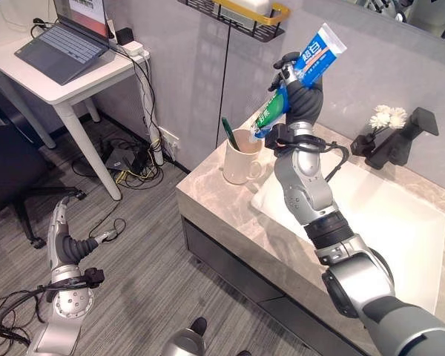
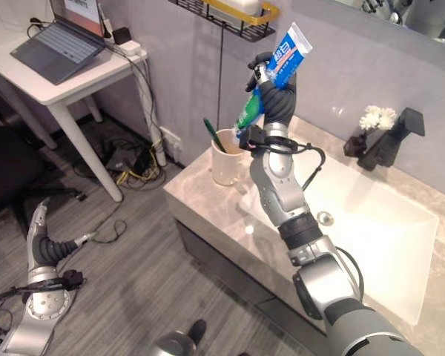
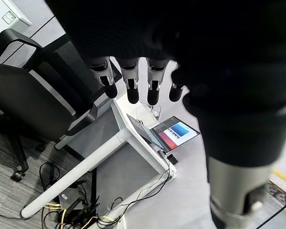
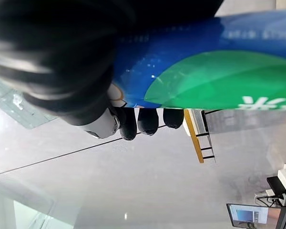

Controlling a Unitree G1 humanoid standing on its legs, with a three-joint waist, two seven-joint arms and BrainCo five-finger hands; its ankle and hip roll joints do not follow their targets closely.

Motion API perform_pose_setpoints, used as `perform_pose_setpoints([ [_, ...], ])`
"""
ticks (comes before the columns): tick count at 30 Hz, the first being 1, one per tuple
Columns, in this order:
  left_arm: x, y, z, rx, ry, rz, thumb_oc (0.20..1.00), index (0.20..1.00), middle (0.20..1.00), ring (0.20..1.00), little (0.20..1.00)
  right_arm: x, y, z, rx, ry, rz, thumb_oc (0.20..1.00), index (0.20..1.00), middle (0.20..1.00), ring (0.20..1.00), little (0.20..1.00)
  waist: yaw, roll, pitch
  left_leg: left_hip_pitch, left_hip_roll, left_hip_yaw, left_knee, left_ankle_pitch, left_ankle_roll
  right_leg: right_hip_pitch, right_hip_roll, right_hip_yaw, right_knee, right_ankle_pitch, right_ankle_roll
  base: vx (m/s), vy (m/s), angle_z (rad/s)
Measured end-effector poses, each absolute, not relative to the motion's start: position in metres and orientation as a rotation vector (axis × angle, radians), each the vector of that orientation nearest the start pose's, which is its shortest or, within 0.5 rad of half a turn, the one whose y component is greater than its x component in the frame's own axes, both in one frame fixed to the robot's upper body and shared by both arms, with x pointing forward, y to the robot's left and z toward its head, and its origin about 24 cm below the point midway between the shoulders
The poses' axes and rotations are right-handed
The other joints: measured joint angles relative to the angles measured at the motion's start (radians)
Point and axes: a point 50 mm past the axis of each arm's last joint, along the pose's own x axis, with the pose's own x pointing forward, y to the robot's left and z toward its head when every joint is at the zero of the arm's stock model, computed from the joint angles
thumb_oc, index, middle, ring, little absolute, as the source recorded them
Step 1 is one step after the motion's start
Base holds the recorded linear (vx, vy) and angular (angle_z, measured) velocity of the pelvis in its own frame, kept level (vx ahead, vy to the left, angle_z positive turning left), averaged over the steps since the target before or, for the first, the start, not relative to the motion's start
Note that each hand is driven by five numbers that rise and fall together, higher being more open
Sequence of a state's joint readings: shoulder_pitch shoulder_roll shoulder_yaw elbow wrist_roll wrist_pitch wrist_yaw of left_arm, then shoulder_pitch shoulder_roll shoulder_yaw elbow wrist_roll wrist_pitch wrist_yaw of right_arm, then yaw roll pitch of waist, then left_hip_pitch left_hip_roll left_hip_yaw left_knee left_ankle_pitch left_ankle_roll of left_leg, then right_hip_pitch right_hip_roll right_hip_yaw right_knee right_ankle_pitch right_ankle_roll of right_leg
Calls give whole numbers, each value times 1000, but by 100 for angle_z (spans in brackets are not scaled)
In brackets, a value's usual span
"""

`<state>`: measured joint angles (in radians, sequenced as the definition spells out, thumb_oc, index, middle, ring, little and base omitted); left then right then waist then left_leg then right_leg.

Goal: Put brush and paste in cup on sink, flatten towel.

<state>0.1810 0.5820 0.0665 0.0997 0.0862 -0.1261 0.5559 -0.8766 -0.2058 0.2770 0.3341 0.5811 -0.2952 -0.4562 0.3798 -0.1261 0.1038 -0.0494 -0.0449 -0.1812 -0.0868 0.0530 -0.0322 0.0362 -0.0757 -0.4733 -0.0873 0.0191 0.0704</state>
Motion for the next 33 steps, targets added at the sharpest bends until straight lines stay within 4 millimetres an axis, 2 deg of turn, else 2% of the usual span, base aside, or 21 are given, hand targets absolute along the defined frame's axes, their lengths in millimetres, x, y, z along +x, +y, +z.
perform_pose_setpoints([
  [8,207,307,53,699,-33,592,1000,1000,1000,1000,1000,356,-81,236,410,-562,45,200,200,200,200,200,1,-29,13,-8,2,0,14,-5,-6,0,3,-1,-1,0,0,0,0,0],
  [12,207,308,52,703,-20,597,1000,1000,1000,1000,1000,355,-78,236,422,-556,49,200,200,200,200,200,11,-31,12,-9,1,-1,15,-6,-4,0,1,-1,-2,1,1,0,0,0],
  [20,206,308,50,705,-11,596,1000,1000,1000,1000,1000,355,-79,235,381,-574,21,200,200,200,200,200,19,-45,11,-23,0,-3,19,-4,-1,-11,2,-5,1,1,1,-2,-1,2],
  [33,206,307,48,706,-2,588,1000,1000,1000,1000,1000,353,-78,236,305,-614,-6,200,200,200,200,200,18,-47,11,-27,0,-3,19,-6,-4,-15,2,-4,-2,1,1,0,0,0],
])
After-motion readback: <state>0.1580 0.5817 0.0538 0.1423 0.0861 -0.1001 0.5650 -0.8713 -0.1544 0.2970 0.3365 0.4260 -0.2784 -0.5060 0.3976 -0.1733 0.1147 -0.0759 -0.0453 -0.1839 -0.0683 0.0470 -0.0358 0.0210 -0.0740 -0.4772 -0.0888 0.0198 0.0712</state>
